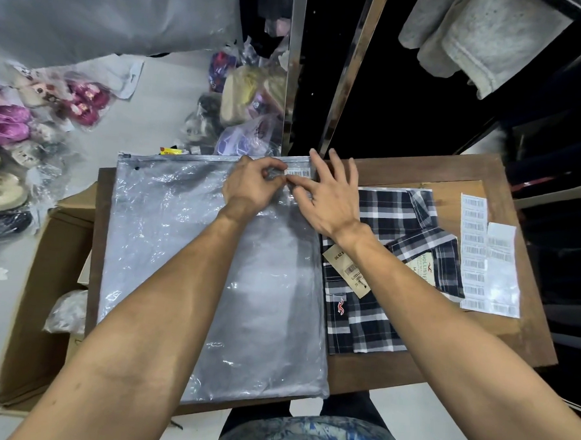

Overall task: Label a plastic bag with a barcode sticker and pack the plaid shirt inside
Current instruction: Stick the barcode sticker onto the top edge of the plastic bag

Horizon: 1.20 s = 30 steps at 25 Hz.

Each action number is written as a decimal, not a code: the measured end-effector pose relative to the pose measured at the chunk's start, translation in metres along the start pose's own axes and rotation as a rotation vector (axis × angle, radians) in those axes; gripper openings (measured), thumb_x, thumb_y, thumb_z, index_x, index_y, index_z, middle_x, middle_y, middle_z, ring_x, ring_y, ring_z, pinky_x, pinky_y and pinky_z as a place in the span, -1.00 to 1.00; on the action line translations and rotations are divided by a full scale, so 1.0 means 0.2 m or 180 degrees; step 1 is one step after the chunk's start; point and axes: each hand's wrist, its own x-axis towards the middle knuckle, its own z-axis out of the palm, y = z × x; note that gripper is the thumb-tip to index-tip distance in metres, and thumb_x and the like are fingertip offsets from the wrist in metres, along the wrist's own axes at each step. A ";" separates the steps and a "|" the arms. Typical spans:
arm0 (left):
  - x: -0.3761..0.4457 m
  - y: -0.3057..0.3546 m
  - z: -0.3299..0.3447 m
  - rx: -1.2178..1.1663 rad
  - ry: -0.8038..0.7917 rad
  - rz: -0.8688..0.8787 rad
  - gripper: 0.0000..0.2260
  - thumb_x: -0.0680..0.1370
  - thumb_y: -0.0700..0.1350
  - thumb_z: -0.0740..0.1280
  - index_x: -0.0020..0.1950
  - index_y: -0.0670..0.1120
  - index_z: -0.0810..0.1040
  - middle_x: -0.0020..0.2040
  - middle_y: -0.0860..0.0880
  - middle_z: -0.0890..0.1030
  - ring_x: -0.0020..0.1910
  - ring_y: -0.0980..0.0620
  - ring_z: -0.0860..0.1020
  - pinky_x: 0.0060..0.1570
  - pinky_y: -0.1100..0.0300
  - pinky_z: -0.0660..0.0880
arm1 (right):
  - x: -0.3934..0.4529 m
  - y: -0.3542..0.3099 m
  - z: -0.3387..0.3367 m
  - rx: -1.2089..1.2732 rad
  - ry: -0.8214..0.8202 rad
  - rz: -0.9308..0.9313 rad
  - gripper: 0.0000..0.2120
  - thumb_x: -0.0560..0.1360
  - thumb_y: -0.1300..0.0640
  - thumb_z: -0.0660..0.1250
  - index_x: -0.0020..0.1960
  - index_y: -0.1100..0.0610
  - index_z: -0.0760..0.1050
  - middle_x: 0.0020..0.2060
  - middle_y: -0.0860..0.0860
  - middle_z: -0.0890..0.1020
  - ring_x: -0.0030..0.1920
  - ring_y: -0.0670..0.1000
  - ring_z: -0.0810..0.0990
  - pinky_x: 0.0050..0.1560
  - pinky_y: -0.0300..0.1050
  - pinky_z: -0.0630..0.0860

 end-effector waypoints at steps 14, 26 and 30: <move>-0.03 0.03 -0.02 -0.0057 -0.0010 -0.0065 -0.76 0.44 0.18 0.47 0.10 0.31 0.66 0.08 -0.02 0.61 0.17 -0.02 0.57 0.13 0.07 0.53 | -0.07 0.20 -0.08 0.0040 -0.0198 0.0519 -0.50 0.59 -0.23 -0.08 0.38 -0.34 0.49 0.62 -0.03 0.24 0.65 0.18 -0.02 0.58 0.32 -0.25; -0.27 0.17 0.06 0.1083 -0.0007 0.0110 -0.39 0.50 0.37 0.34 0.45 0.08 0.43 0.32 -0.18 0.40 0.33 -0.20 0.36 0.33 -0.10 0.31 | -0.20 0.33 -0.23 0.0672 -0.0678 0.0269 -0.52 0.58 -0.07 0.27 0.49 -0.08 0.41 0.51 0.04 0.38 0.49 0.17 0.26 0.47 0.11 0.20; -0.40 0.21 0.09 0.1365 0.0028 0.0037 -0.37 0.53 0.38 0.29 0.52 0.12 0.36 0.45 -0.22 0.32 0.41 -0.26 0.32 0.41 -0.17 0.27 | -0.34 0.44 -0.29 0.0884 -0.0831 0.0090 -0.45 0.54 -0.12 0.35 0.51 -0.10 0.38 0.53 0.00 0.35 0.51 0.13 0.25 0.50 0.21 0.22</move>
